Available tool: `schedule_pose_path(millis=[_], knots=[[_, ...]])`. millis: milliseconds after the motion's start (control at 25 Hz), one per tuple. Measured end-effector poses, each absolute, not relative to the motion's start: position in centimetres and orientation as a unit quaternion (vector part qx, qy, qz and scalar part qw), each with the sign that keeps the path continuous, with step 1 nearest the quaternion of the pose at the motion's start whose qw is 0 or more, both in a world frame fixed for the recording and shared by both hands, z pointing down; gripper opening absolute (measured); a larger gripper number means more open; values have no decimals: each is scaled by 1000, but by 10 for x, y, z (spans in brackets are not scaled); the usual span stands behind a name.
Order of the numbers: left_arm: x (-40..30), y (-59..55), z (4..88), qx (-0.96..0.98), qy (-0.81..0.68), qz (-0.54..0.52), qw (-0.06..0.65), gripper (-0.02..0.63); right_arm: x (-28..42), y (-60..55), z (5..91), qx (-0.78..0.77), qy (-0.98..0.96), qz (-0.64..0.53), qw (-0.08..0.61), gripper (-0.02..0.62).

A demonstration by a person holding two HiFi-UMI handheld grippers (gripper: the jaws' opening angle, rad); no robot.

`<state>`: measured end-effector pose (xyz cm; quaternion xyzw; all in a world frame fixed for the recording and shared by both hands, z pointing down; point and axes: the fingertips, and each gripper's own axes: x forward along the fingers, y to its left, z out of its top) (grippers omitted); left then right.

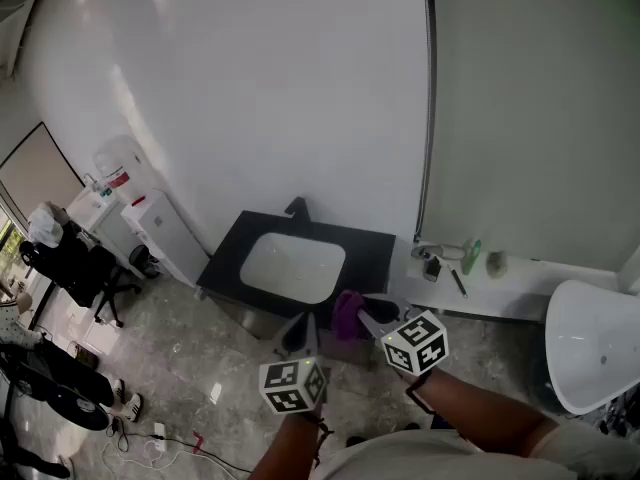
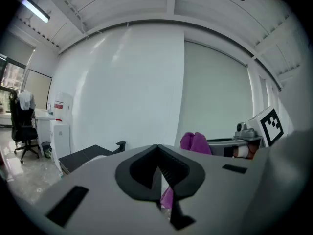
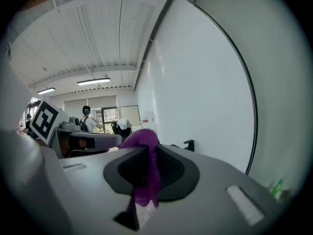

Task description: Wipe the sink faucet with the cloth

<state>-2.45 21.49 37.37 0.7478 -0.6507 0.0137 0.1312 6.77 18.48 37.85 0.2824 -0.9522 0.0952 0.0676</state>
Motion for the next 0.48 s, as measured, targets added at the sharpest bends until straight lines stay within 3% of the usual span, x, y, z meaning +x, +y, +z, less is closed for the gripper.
schedule_pose_path(millis=[480], knots=[[-28,215,374,749,-648,10,136,4,62,188,376,281,-953,95,66,46]])
